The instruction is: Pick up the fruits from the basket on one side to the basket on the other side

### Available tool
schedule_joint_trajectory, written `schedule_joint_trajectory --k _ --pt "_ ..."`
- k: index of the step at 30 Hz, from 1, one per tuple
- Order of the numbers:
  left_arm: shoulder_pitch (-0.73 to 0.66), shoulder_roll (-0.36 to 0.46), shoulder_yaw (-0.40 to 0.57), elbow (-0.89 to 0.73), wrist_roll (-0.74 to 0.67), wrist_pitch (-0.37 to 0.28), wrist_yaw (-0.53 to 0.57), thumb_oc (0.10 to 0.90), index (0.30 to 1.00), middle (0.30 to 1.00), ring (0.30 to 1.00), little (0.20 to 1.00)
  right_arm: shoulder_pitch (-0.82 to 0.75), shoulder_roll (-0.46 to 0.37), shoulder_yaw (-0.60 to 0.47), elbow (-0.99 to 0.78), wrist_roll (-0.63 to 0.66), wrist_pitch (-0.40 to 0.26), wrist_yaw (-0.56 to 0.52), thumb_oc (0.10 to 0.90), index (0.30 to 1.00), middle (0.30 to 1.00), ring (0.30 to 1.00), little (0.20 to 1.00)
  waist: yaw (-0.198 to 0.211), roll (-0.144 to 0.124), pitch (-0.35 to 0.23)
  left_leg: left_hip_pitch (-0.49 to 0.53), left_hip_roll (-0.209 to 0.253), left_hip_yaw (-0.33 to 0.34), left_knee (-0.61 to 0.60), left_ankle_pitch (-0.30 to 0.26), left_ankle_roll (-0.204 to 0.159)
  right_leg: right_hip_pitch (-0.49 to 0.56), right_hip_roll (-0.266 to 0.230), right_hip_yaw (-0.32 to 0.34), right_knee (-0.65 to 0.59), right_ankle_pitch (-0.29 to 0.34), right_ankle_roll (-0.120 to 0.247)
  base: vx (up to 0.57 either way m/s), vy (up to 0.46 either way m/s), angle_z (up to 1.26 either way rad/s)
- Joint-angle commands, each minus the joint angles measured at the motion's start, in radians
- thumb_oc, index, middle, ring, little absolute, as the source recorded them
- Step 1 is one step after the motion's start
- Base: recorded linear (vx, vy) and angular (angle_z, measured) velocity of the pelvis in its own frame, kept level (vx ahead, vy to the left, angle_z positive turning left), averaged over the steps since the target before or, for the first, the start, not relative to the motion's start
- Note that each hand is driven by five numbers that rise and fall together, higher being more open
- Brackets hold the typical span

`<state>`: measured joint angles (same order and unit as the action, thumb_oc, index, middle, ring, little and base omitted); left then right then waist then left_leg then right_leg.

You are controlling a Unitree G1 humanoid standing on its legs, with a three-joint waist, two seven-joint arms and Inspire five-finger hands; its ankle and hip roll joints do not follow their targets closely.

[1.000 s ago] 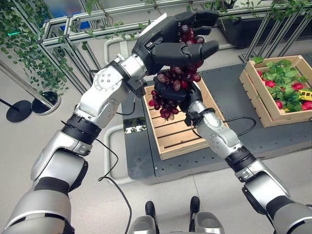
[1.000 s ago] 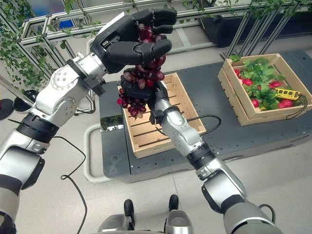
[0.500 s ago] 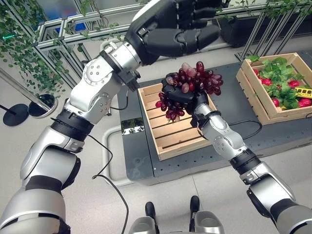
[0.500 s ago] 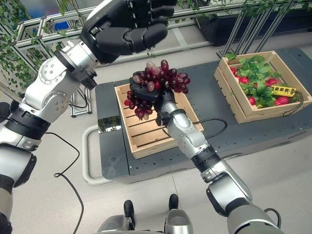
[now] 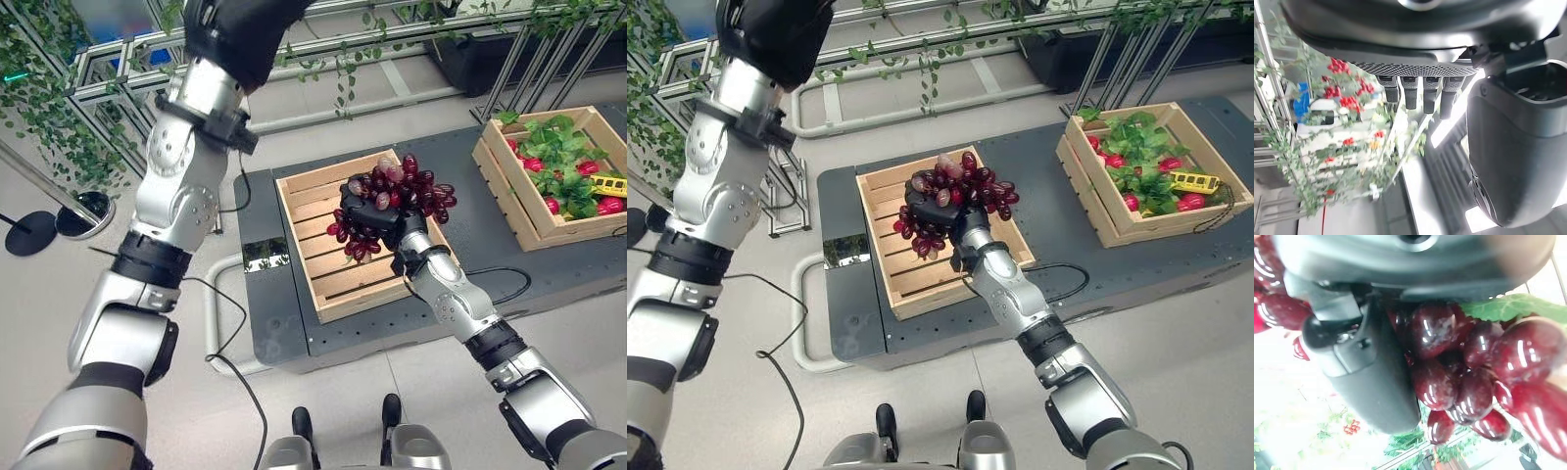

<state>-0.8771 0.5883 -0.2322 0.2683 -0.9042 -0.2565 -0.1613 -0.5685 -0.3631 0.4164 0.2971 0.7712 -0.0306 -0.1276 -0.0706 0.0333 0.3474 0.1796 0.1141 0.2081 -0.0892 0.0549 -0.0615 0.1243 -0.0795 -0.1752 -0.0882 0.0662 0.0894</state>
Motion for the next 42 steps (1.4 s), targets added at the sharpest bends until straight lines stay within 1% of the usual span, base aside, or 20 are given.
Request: schedule_joint_trajectory --k 1,4,7,10,12,13,14,15,16,17,18,19,21,26,32,36,38,39,40,42 --pt "0.183 -0.062 0.046 0.08 0.1 -0.099 0.004 0.8 0.9 0.9 0.9 0.9 0.097 0.052 -0.082 -0.104 -0.104 -0.193 0.067 0.4 0.3 0.3 0.3 0.3 -0.005 -0.014 -0.299 0.021 0.008 0.004 0.002 -0.085 0.007 0.055 -0.04 -0.01 0.001 -0.073 -0.019 0.01 -0.036 -0.2" --pt "0.316 -0.098 0.073 0.032 0.138 -0.108 -0.001 0.8 0.9 0.9 0.9 0.9 0.184 0.02 -0.138 -0.188 -0.152 -0.203 0.082 0.4 0.3 0.3 0.3 0.3 -0.013 -0.021 -0.293 0.023 0.011 0.01 0.002 -0.087 0.011 0.055 -0.034 -0.006 0.001 -0.074 -0.021 0.02 -0.058 -0.14" --pt "0.464 -0.157 0.094 -0.05 0.142 -0.148 -0.043 0.8 0.9 0.9 0.9 0.9 0.29 0.0 -0.215 -0.273 -0.168 -0.219 0.133 0.4 0.3 0.3 0.3 0.3 -0.025 -0.033 -0.285 0.034 0.021 0.023 0.002 -0.089 0.016 0.064 -0.018 0.005 0.007 -0.081 -0.029 0.04 -0.089 -0.03" --pt "0.559 -0.187 0.109 -0.125 0.138 -0.137 -0.045 0.8 0.9 0.9 0.9 0.9 0.355 -0.014 -0.269 -0.336 -0.173 -0.229 0.176 0.4 0.3 0.3 0.3 0.3 -0.032 -0.043 -0.273 0.047 0.037 0.04 0.002 -0.077 0.014 0.044 0.001 0.03 0.059 -0.106 -0.045 0.03 -0.137 -0.15" --pt "0.638 -0.211 0.124 -0.162 0.15 -0.156 -0.052 0.8 0.9 0.9 0.9 0.9 0.384 -0.039 -0.316 -0.392 -0.151 -0.214 0.215 0.4 0.3 0.3 0.3 0.3 -0.036 -0.066 -0.246 0.039 0.064 0.06 0.094 -0.084 0.003 0.035 0.019 0.057 0.082 -0.109 -0.073 -0.01 -0.172 -0.27" --pt "0.677 -0.221 0.136 -0.175 0.162 -0.168 -0.056 0.8 0.9 0.9 0.9 0.9 0.394 -0.055 -0.34 -0.414 -0.138 -0.203 0.237 0.4 0.3 0.3 0.3 0.3 -0.025 -0.078 -0.226 -0.013 0.071 0.021 0.229 -0.068 0.001 0.032 0.03 0.081 0.091 -0.104 -0.091 -0.03 -0.109 -0.36" --pt "0.694 -0.226 0.14 -0.182 0.161 -0.174 -0.058 0.8 0.9 0.9 0.9 0.9 0.396 -0.061 -0.348 -0.418 -0.13 -0.201 0.249 0.4 0.3 0.3 0.3 0.3 -0.017 -0.083 -0.216 -0.036 0.063 -0.009 0.278 -0.071 0.007 0.031 0.033 0.095 0.097 -0.102 -0.096 -0.04 -0.058 -0.67" --pt "0.718 -0.231 0.148 -0.189 0.166 -0.183 -0.051 0.8 0.9 0.9 0.9 0.9 0.394 -0.069 -0.352 -0.418 -0.116 -0.197 0.27 0.4 0.3 0.3 0.3 0.3 0.0 -0.089 -0.203 -0.072 0.029 -0.089 0.336 -0.088 0.026 0.028 0.036 0.124 0.106 -0.099 -0.1 -0.03 0.016 -0.82" --pt "0.725 -0.232 0.15 -0.19 0.167 -0.184 -0.048 0.8 0.9 0.9 0.9 0.9 0.391 -0.071 -0.352 -0.416 -0.11 -0.196 0.275 0.4 0.3 0.3 0.3 0.3 0.007 -0.091 -0.199 -0.081 0.012 -0.122 0.35 -0.096 0.033 0.026 0.036 0.135 0.11 -0.098 -0.1 -0.03 0.119 -1.13" --pt "0.765 -0.236 0.175 -0.203 0.168 -0.204 -0.023 0.8 0.9 0.9 0.9 0.9 0.366 -0.084 -0.334 -0.406 -0.093 -0.186 0.301 0.4 0.3 0.3 0.3 0.3 0.047 -0.085 -0.185 -0.096 -0.098 -0.292 0.336 -0.147 0.074 0.008 0.045 0.198 0.143 -0.103 -0.094 -0.06 0.173 -1.17" --pt "0.788 -0.233 0.194 -0.223 0.174 -0.207 -0.005 0.8 0.9 0.9 0.9 0.9 0.331 -0.093 -0.306 -0.401 -0.11 -0.186 0.289 0.4 0.3 0.3 0.3 0.3 0.079 -0.076 -0.181 -0.104 -0.169 -0.409 0.285 -0.153 0.095 -0.016 0.063 0.245 0.169 -0.103 -0.092 -0.08 0.203 -1.25" --pt "0.792 -0.225 0.204 -0.232 0.175 -0.208 0.007 0.8 0.9 0.9 0.9 0.9 0.309 -0.096 -0.287 -0.394 -0.12 -0.192 0.283 0.4 0.3 0.3 0.3 0.3 0.088 -0.068 -0.181 -0.103 -0.189 -0.438 0.261 -0.161 0.105 -0.026 0.075 0.262 0.188 -0.116 -0.093 -0.16 0.177 -1.48" --pt "0.784 -0.211 0.208 -0.224 0.173 -0.194 0.011 0.8 0.9 0.9 0.9 0.9 0.28 -0.088 -0.255 -0.378 -0.153 -0.205 0.231 0.4 0.3 0.3 0.3 0.3 0.097 -0.053 -0.18 -0.111 -0.192 -0.421 0.235 -0.166 0.119 -0.063 0.088 0.271 0.237 -0.145 -0.097 -0.14 0.15 -1.71" --pt "0.745 -0.194 0.19 -0.16 0.194 -0.241 0.053 0.8 0.9 0.9 0.9 0.9 0.347 -0.084 -0.273 -0.388 -0.128 -0.234 0.231 0.4 0.3 0.3 0.3 0.3 0.065 -0.052 -0.205 -0.092 -0.201 -0.404 0.166 -0.154 0.128 -0.079 0.071 0.301 0.177 -0.09 -0.057 -0.09 0.154 -0.87" --pt "0.746 -0.179 0.193 -0.232 0.303 -0.228 0.107 0.8 0.9 0.9 0.9 0.9 0.443 -0.059 -0.318 -0.413 -0.146 -0.251 0.22 0.4 0.3 0.3 0.3 0.3 0.033 -0.041 -0.229 -0.076 -0.201 -0.345 0.134 -0.181 0.147 -0.088 0.05 0.335 0.121 -0.054 -0.022 -0.06 0.189 -0.16" --pt "0.737 -0.158 0.19 -0.251 0.366 -0.212 0.146 0.8 0.9 0.9 0.9 0.9 0.487 -0.05 -0.344 -0.443 -0.187 -0.243 0.204 0.4 0.3 0.3 0.3 0.3 0.001 -0.04 -0.221 -0.084 -0.213 -0.282 0.159 -0.215 0.16 -0.144 0.027 0.37 0.085 0.015 0.015 -0.11 0.206 -0.36" --pt "0.736 -0.145 0.187 -0.243 0.395 -0.209 0.167 0.8 0.9 0.9 0.9 0.9 0.499 -0.05 -0.349 -0.436 -0.176 -0.234 0.213 0.4 0.3 0.3 0.3 0.3 -0.002 -0.04 -0.214 -0.088 -0.218 -0.26 0.165 -0.221 0.162 -0.16 0.011 0.361 0.056 0.058 0.023 -0.11 0.135 -0.54" --pt "0.737 -0.139 0.184 -0.238 0.408 -0.208 0.175 0.8 0.9 0.9 0.9 0.9 0.505 -0.05 -0.35 -0.43 -0.166 -0.228 0.215 0.4 0.3 0.3 0.3 0.3 -0.002 -0.04 -0.209 -0.089 -0.218 -0.247 0.168 -0.223 0.162 -0.165 0.004 0.351 0.046 0.072 0.027 -0.11 0.089 -0.6" --pt "0.748 -0.129 0.188 -0.235 0.429 -0.205 0.207 0.8 0.9 0.9 0.9 0.9 0.513 -0.047 -0.35 -0.42 -0.143 -0.215 0.249 0.4 0.3 0.3 0.3 0.3 0.005 -0.037 -0.198 -0.077 -0.212 -0.223 0.158 -0.219 0.155 -0.17 -0.017 0.282 0.04 0.099 0.029 -0.16 0.091 -0.92" --pt "0.797 -0.104 0.229 -0.249 0.441 -0.19 0.232 0.8 0.9 0.9 0.9 0.9 0.513 -0.034 -0.339 -0.392 -0.119 -0.209 0.291 0.4 0.3 0.3 0.3 0.3 0.046 -0.027 -0.176 -0.047 -0.188 -0.126 0.108 -0.189 0.137 -0.192 -0.064 0.077 0.126 0.128 0.039 -0.23 0.076 -1.29"
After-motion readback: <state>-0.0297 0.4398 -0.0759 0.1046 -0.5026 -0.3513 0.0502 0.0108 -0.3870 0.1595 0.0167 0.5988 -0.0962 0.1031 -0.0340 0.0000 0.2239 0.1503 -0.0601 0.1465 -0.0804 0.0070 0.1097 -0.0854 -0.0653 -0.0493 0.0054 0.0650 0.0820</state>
